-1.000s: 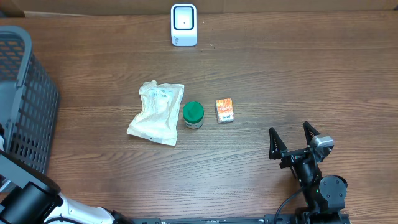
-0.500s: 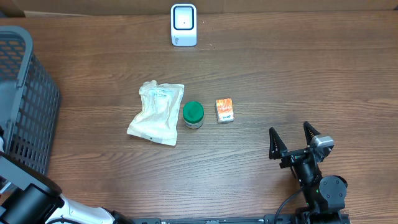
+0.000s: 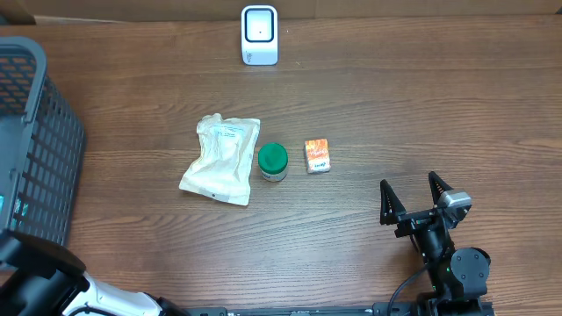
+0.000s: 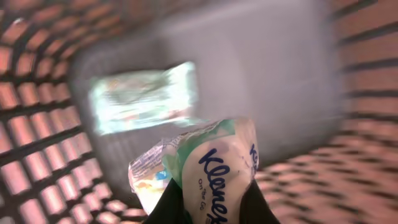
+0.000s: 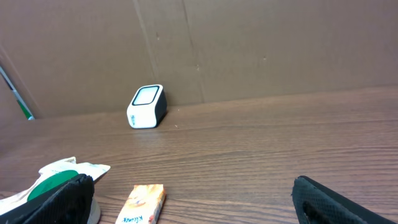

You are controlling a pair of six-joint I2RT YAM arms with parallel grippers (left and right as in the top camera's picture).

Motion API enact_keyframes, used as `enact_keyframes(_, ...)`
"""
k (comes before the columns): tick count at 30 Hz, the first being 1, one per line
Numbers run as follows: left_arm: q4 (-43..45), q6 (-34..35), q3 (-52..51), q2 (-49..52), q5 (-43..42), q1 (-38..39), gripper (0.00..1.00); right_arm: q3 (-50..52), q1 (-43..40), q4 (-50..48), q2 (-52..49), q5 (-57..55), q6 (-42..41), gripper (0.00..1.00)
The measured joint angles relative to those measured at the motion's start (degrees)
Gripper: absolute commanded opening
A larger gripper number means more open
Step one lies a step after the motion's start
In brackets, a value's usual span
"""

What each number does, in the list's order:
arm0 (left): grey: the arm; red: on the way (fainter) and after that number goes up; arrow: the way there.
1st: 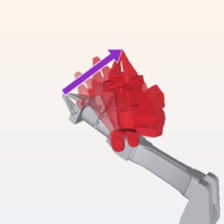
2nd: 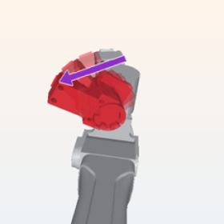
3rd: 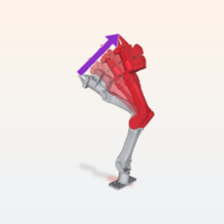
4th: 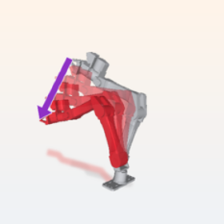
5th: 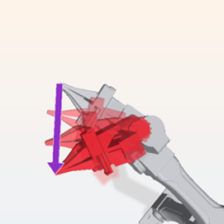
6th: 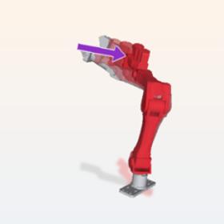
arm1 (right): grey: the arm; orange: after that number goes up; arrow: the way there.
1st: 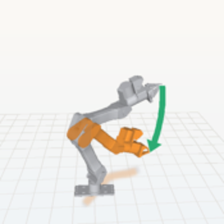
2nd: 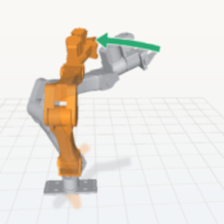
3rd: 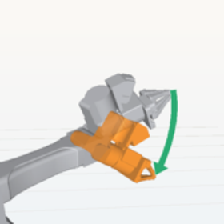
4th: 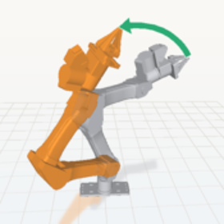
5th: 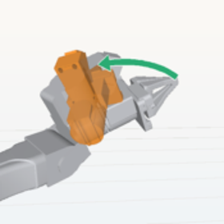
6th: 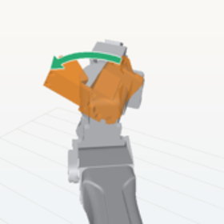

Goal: Scan the item barcode
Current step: 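Grasp the small Kleenex tissue pack in the basket with the left gripper, then carry the tissue pack past the scanner and set it right of the snack pack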

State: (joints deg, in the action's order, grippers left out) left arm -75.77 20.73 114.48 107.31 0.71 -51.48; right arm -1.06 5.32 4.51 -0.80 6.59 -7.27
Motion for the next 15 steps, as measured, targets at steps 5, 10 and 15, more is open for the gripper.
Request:
enact_keyframes(5,-0.15,1.92,9.55,-4.52,-18.51,0.83,0.04,0.00,-0.02,0.00,0.00,0.00,-0.02,1.00)
enact_keyframes(10,-0.35,1.51,11.17,-11.98,-29.97,8.87,0.04,0.00,-0.02,0.00,0.00,0.00,0.00,1.00)
enact_keyframes(15,-2.73,-0.61,11.47,-14.99,-27.04,30.45,0.04,0.00,-0.02,0.02,0.02,0.00,0.00,1.00)
